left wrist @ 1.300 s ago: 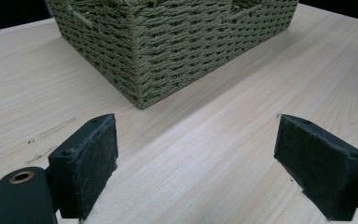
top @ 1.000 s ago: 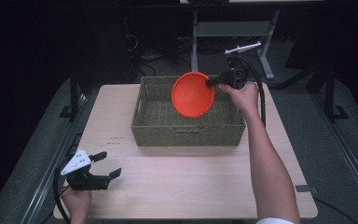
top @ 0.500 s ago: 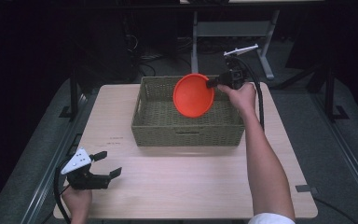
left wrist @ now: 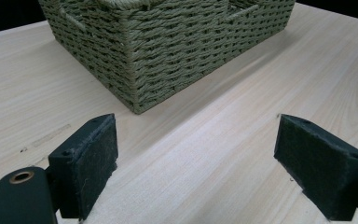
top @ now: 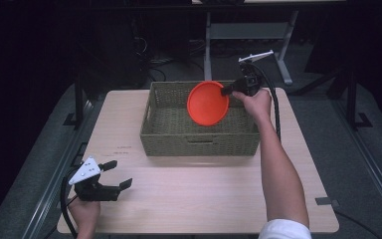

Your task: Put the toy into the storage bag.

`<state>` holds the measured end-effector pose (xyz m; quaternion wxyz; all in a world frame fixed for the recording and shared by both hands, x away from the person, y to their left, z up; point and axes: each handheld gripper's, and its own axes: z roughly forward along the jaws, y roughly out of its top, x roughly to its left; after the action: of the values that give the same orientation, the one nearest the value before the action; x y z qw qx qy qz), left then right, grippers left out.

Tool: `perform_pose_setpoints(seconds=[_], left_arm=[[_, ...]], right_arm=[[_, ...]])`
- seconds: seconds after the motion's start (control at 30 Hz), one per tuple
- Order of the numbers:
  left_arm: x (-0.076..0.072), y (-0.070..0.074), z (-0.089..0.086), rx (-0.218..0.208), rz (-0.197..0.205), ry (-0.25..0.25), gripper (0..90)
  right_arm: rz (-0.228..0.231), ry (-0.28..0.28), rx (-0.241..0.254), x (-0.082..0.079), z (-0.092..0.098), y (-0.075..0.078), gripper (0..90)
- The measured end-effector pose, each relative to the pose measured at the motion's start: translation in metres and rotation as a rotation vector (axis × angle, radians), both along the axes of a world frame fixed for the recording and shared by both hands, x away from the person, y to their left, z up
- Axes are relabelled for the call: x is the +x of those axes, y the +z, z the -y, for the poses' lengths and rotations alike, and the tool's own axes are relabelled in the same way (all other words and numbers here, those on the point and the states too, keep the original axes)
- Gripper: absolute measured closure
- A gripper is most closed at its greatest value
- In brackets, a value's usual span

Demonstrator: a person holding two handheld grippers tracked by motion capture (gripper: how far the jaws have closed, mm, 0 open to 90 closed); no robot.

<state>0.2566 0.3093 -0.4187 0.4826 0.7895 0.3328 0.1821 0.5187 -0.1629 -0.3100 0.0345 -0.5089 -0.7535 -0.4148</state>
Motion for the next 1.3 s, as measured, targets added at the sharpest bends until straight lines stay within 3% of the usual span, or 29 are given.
perform_pose_setpoints(seconds=[0.97, 1.13, 1.3], left_arm=[[-0.002, 0.0, 0.001, -0.016, 0.003, -0.007, 12.6], [-0.001, 0.0, 0.0, -0.028, 0.002, -0.006, 12.6], [-0.002, 0.0, 0.0, -0.028, 0.001, -0.004, 12.6]], right_arm=[[-0.064, 0.032, -0.023, 0.011, -0.022, -0.04, 81.7], [-0.101, 0.057, -0.11, 0.013, -0.029, -0.054, 81.6], [-0.117, 0.05, -0.111, 0.016, -0.032, -0.059, 81.6]])
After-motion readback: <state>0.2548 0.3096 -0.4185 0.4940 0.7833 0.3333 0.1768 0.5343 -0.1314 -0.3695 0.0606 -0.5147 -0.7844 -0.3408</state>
